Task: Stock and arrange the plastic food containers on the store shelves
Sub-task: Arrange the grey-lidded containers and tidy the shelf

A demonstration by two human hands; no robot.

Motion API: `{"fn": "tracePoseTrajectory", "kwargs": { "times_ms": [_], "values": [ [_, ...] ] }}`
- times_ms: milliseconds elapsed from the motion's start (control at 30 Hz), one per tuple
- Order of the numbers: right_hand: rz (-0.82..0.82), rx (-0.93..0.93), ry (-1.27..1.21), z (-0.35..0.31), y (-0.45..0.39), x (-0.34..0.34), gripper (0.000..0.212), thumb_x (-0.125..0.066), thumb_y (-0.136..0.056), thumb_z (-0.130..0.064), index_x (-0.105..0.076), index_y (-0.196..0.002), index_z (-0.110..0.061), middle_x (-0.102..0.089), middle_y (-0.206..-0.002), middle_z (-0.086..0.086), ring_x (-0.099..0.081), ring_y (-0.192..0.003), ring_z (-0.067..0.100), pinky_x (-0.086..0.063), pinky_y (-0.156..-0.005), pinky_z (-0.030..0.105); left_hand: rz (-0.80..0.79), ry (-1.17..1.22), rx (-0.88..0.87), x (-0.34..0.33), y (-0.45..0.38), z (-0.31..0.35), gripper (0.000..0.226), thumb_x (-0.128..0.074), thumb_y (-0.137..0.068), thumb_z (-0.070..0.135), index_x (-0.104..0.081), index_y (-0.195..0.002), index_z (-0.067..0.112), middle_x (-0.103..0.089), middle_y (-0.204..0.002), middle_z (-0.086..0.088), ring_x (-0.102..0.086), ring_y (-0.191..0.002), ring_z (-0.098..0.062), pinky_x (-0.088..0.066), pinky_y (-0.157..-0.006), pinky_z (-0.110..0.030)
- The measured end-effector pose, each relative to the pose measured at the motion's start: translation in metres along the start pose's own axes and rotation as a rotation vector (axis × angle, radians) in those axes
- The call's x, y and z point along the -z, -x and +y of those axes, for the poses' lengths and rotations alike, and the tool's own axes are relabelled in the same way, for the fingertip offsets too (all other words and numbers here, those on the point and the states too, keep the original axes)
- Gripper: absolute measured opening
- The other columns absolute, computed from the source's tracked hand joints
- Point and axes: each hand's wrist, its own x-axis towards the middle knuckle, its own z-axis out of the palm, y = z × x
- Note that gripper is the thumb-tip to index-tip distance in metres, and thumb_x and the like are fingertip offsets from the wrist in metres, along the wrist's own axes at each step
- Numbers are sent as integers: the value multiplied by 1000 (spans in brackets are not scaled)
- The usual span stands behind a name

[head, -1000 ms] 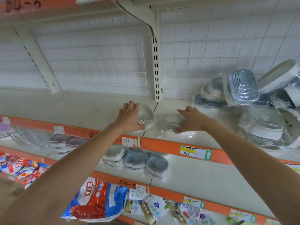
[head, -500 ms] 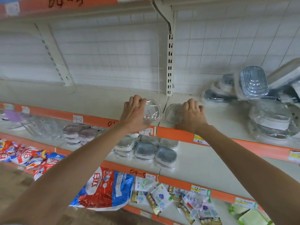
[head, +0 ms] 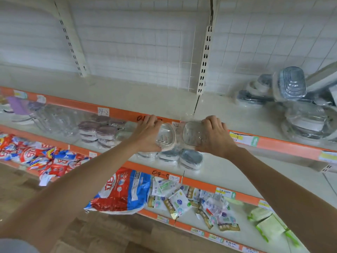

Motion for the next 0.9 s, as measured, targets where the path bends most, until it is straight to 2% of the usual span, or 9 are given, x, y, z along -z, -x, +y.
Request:
{"fn": "tracePoseTrajectory", "kwargs": {
  "times_ms": [67,167,267,400,633,733,900],
  "values": [
    [-80,46,51,-11,12,-10,94,-74,-66,-56,-34,-135,-6,-33,-131,8,-35,-119,24,-24,-102,34,-40,6,-19,-8,11,-2,83,-77,-63,44,-38,-130,13,-32,-118,-2,-29,-110,-17,-27,-84,-29],
    [-168,69,101,-22,27,-26,93,-68,-70,-59,-30,-137,-8,-30,-133,6,-32,-122,23,-22,-106,34,-106,22,-26,-23,26,-4,90,-78,-62,44,-35,-135,13,-31,-125,-4,-28,-117,-20,-30,-95,-33],
    [-235,28,106,-30,42,-41,93,-69,-70,-59,-28,-138,-12,-29,-134,5,-29,-124,24,-22,-106,37,-135,48,-30,-40,38,-8,94,-76,-62,37,-30,-142,17,-29,-124,-4,-24,-120,-22,-28,-100,-35],
    [-278,-33,109,-32,58,-62,92,-70,-69,-57,-27,-140,-17,-28,-137,4,-24,-126,27,-20,-105,41,-168,64,0,-65,48,-8,98,-74,-61,37,-26,-144,19,-27,-121,-4,-22,-117,-21,-26,-98,-38],
    [-401,-147,7,-17,61,-111,94,-72,-71,-56,-25,-143,-19,-27,-141,1,-23,-129,25,-21,-107,44,-308,77,35,-113,37,2,92,-69,-73,40,-20,-148,19,-32,-134,-9,-29,-126,-26,-29,-103,-43],
    [-395,-205,-61,-8,53,-142,93,-70,-72,-54,-23,-145,-21,-27,-143,1,-22,-131,25,-21,-107,43,-302,84,34,-135,21,2,81,-68,-77,34,-25,-146,27,-32,-138,-7,-30,-129,-25,-26,-107,-44],
    [-272,-398,-196,14,28,-201,92,-71,-73,-55,-25,-145,-19,-29,-144,-1,-23,-131,25,-24,-105,45,-205,103,28,-183,-27,-2,74,-64,-82,27,-27,-146,32,-29,-143,-5,-23,-135,-23,-15,-112,-47]
  ]
}}
